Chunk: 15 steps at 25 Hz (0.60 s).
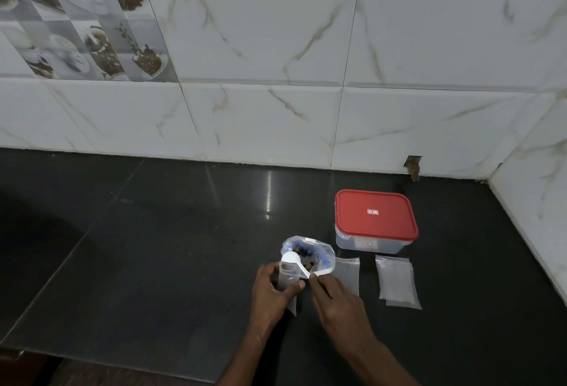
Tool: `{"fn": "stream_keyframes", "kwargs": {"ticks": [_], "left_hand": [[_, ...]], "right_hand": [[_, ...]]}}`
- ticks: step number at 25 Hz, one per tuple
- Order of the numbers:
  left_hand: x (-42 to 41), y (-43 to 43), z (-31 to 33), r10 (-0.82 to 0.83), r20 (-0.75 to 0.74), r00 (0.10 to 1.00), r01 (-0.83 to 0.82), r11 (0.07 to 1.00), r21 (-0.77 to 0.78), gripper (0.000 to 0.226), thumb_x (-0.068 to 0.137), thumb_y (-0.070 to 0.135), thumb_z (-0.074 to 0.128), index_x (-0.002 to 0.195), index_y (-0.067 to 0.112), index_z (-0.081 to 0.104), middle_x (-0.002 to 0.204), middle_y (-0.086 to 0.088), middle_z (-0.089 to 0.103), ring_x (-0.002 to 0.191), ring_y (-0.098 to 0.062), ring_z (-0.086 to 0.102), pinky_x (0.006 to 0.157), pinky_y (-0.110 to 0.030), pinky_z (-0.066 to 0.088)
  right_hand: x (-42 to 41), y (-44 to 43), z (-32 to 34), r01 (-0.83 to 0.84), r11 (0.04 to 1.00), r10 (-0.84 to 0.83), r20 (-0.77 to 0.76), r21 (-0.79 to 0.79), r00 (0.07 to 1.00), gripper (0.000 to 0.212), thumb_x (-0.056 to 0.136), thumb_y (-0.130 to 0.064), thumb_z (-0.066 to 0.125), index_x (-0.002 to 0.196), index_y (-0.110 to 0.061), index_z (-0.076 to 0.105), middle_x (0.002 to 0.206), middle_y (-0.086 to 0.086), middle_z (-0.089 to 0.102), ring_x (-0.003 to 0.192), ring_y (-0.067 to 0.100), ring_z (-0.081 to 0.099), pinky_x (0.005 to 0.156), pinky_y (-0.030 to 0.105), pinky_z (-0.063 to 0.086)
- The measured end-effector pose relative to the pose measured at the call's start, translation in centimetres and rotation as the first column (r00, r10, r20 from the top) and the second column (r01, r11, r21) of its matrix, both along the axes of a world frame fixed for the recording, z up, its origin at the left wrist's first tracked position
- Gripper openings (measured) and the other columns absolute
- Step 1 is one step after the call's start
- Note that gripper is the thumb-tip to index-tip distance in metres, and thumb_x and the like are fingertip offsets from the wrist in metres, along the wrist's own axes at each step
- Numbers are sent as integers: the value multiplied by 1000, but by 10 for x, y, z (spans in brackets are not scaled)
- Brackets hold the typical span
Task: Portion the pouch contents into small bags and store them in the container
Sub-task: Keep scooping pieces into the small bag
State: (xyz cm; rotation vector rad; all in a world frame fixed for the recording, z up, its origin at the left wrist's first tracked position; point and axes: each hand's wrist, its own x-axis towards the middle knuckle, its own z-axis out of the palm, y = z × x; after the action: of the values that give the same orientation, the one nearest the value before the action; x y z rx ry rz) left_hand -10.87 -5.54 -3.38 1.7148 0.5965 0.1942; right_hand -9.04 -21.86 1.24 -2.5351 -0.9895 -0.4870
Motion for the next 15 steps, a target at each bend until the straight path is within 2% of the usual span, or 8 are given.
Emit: {"fn": "stream_keyframes", "kwargs": {"ticks": [2,4,6,7,8,11,13,15], "left_hand": [[-1,0,1,-4,5,1000,4,1000,1,49,55,46,85,99,37,66,110,6,66,95,-9,70,86,-40,60],[-2,0,1,-7,6,1000,7,1000,6,50,56,46,85,101,37,65,110,7,66,96,-8,70,87,-40,59],[-4,0,2,3,9,1000,-3,1000,14,53,56,46,85,103,37,65,112,8,65,98,-7,69,88,-39,59],[-5,-1,2,8,13,1000,-9,1000,19,54,56,46,85,104,36,64,112,9,65,99,-7,69,88,-40,59],[-6,-2,3,8,22,1000,-9,1000,24,54,56,45,85,105,36,64,112,9,65,99,-7,69,87,-40,60],[-4,-6,7,-10,63,998,7,999,50,51,59,36,89,104,37,65,111,8,67,99,-8,69,84,-35,59],[-2,-13,14,-23,97,995,16,998,66,50,63,30,90,106,35,65,110,9,68,98,-7,69,82,-28,58],[2,-22,22,-46,115,992,39,997,67,52,65,34,88,111,32,65,109,9,69,98,-7,69,80,-24,57]], "right_hand": [[2,0,3,50,995,-46,-53,81,998,23,85,-14,53,99,-11,71,86,1,66,68,14,63,51,30,53],[12,2,10,176,961,-124,-238,212,963,11,83,-7,65,90,-12,73,80,-1,64,64,10,59,53,23,50],[32,1,17,330,916,-210,-424,231,881,8,82,-4,70,80,-11,73,71,-1,61,59,4,51,54,13,39],[43,-1,19,371,907,-235,-491,199,839,9,85,-8,68,78,-12,73,70,0,61,58,4,49,55,12,36],[51,-3,21,379,911,-242,-532,164,812,10,88,-13,66,81,-13,74,74,2,63,62,5,52,58,16,38],[56,-1,28,370,919,-256,-506,137,824,25,93,-28,61,113,-17,71,107,3,63,93,16,61,77,27,46],[47,3,39,349,902,-160,-553,254,818,26,87,-37,67,103,-18,74,100,-2,66,87,11,62,73,25,47],[35,8,42,347,895,-65,-688,280,723,27,76,-34,75,86,-9,73,80,2,71,72,15,65,66,35,53]]}}
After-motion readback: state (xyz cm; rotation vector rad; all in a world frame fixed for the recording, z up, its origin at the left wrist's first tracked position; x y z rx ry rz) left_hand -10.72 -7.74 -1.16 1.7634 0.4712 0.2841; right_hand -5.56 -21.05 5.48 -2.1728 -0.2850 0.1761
